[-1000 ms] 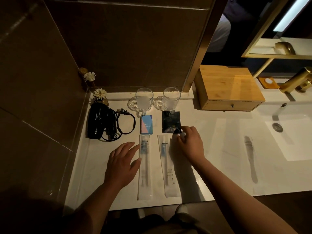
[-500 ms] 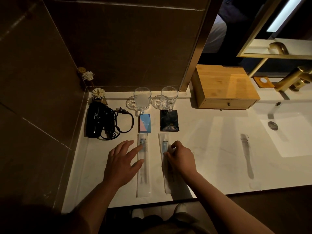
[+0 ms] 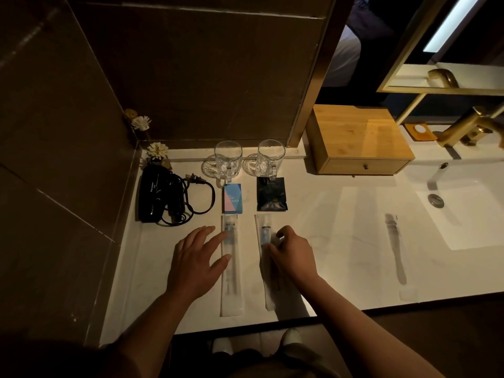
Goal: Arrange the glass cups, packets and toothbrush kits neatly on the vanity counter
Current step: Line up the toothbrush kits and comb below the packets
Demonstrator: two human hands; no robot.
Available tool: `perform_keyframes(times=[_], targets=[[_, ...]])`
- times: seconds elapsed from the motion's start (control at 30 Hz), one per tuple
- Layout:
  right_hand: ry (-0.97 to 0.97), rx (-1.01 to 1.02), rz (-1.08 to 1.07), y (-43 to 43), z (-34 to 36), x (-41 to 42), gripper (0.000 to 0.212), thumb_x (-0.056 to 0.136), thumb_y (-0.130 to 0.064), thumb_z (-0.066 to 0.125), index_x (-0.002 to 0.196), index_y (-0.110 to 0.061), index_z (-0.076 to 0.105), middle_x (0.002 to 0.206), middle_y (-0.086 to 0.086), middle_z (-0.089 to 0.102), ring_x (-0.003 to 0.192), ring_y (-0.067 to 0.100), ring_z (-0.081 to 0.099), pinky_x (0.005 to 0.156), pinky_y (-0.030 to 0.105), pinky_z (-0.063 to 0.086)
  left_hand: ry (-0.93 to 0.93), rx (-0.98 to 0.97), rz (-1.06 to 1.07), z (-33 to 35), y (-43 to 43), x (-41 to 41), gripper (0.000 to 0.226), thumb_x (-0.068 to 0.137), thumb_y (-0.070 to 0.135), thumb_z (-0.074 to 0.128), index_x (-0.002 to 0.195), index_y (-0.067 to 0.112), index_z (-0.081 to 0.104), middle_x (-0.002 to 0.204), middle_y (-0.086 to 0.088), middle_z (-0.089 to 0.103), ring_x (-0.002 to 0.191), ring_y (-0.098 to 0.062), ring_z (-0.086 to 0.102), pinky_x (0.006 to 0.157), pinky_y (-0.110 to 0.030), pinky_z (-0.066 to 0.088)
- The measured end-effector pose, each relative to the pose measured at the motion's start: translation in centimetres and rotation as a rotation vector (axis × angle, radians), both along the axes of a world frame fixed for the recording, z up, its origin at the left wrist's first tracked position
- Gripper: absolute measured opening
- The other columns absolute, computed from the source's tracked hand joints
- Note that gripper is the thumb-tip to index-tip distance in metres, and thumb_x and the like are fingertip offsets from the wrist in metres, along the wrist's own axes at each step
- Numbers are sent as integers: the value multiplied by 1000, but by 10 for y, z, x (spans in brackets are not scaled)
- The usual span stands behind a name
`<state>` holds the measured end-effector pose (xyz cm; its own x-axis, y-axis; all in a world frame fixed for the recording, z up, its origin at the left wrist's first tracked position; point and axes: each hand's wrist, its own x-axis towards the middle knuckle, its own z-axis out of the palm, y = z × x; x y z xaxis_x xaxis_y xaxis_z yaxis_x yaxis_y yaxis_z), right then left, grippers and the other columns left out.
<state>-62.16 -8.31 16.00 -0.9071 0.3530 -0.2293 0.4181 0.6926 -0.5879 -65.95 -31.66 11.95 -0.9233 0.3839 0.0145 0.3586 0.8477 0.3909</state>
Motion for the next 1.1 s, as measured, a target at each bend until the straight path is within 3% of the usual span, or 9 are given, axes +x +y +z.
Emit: perform_keyframes(times=[0.2, 0.37, 0.47, 0.57, 0.67, 0.83, 0.9, 1.03, 1.1], targets=[[90, 72, -160, 55, 9, 11, 32, 89, -36, 66, 110, -13, 63, 87, 9, 75, 83, 29, 69, 74, 36, 52, 10, 19, 26, -2, 1, 1, 56, 89, 54, 38, 139, 30, 48, 144, -1, 52, 134, -22, 44, 108, -47, 34], [4, 332, -377, 159, 13, 31, 40, 90, -39, 57, 121, -14, 59, 118, 16, 63, 102, 37, 62, 85, 46, 51, 11, -22, 66, -3, 3, 0, 56, 91, 47, 32, 138, 23, 50, 142, -4, 55, 132, -24, 46, 109, -47, 35], [-171, 466, -470, 196, 13, 43, 48, 93, -39, 52, 127, -6, 52, 123, 21, 50, 111, 43, 51, 88, 52, 48, 25, -18, 68, -3, 3, 0, 56, 91, 46, 31, 135, 20, 54, 140, -5, 56, 131, -25, 47, 107, -47, 36], [-290, 423, -551, 211, 6, 47, 44, 95, -35, 52, 120, 2, 52, 121, 24, 48, 110, 46, 51, 88, 52, 47, 31, -30, 70, -3, 3, 0, 55, 90, 45, 33, 133, 20, 56, 140, -5, 56, 131, -26, 47, 107, -48, 36], [-272, 377, -585, 217, 0, 45, 29, 95, -23, 50, 109, 1, 58, 109, 23, 58, 95, 42, 60, 79, 46, 52, 32, -51, 70, -3, 5, 0, 52, 88, 44, 34, 130, 21, 57, 140, -5, 56, 130, -27, 47, 106, -50, 37], [-235, 253, -605, 226, 1, 48, 26, 85, -29, 69, 87, -3, 66, 83, 17, 69, 75, 36, 61, 64, 36, 47, 38, -76, 59, -3, 5, 0, 52, 88, 44, 35, 129, 21, 58, 139, -5, 56, 128, -27, 47, 104, -50, 37], [-246, 221, -605, 227, 3, 49, 28, 82, -29, 73, 87, -1, 66, 82, 17, 68, 74, 36, 60, 64, 36, 47, 38, -84, 58, -2, 5, 0, 51, 88, 44, 35, 128, 22, 58, 138, -5, 56, 128, -27, 47, 104, -50, 38], [-266, 237, -633, 225, 11, 48, 41, 80, -30, 76, 101, 0, 56, 102, 23, 62, 88, 40, 59, 67, 37, 43, 31, -92, 58, -2, 5, 1, 51, 88, 45, 36, 128, 23, 57, 139, -4, 55, 129, -26, 46, 104, -50, 38], [-278, 194, -622, 225, 13, 47, 36, 79, -28, 77, 93, 0, 59, 93, 20, 67, 79, 37, 60, 64, 37, 46, 30, -95, 57, -3, 4, 1, 51, 88, 45, 36, 129, 23, 57, 139, -4, 55, 129, -26, 46, 104, -49, 38]])
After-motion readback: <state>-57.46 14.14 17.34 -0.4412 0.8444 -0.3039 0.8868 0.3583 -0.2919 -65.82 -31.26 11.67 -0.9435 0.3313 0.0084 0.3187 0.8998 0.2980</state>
